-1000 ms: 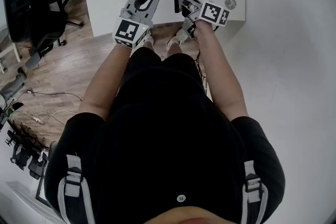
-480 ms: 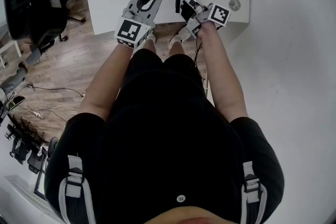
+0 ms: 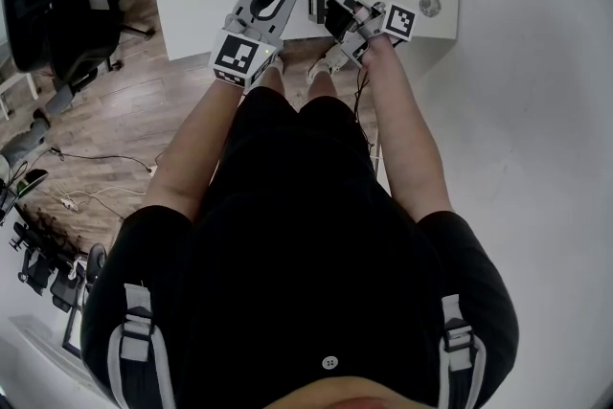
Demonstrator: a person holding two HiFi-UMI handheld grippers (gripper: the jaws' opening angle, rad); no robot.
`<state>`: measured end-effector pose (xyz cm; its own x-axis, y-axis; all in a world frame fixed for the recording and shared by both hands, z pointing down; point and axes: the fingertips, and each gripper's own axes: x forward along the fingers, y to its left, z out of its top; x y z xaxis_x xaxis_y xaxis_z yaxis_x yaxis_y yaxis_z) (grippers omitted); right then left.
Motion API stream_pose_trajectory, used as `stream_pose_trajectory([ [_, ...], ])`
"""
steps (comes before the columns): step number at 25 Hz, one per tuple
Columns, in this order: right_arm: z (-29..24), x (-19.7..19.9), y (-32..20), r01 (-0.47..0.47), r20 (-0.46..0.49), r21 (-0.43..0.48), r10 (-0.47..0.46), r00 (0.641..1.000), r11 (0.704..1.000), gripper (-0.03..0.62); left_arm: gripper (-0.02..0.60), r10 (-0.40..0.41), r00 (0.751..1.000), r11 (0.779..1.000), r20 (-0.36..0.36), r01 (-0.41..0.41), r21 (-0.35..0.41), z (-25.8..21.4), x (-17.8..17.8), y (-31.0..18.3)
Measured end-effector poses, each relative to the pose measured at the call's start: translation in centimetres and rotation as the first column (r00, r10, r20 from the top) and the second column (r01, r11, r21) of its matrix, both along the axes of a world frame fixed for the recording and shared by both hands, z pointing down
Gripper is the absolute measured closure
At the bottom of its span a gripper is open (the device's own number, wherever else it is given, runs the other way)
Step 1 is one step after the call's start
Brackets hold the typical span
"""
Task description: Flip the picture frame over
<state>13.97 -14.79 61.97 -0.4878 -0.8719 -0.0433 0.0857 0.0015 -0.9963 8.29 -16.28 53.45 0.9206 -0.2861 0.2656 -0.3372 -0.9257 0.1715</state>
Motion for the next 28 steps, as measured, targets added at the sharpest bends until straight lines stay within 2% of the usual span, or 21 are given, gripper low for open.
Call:
stream_pose_trajectory([
  [3,0.8,0.1,0.2,0.007,0.010,-0.011,-0.007,1.000,1.000,0.545,0.580,0.001,1.000,1.000,0.023,-0.001,-0.010,0.7,-0.1,0.1],
  [10,2.0,0.4,0.0,0.023,0.055,-0.004,-0.023,0.998,1.000,0.545,0.580,-0.004,1.000,1.000,0.017,0.005,-0.019,1.5,0.0,-0.2],
  [17,3.2,0.4,0.0,0.057,0.035,0.000,-0.057,0.998,0.998,0.545,0.580,-0.005,1.000,1.000,0.013,0.006,-0.020,2.9,-0.1,-0.1],
  [28,3.8,0.9,0.0,0.043,0.017,0.001,-0.043,0.999,0.999,0.542,0.580,-0.012,1.000,1.000,0.009,0.012,-0.010,3.2,0.5,-0.2],
])
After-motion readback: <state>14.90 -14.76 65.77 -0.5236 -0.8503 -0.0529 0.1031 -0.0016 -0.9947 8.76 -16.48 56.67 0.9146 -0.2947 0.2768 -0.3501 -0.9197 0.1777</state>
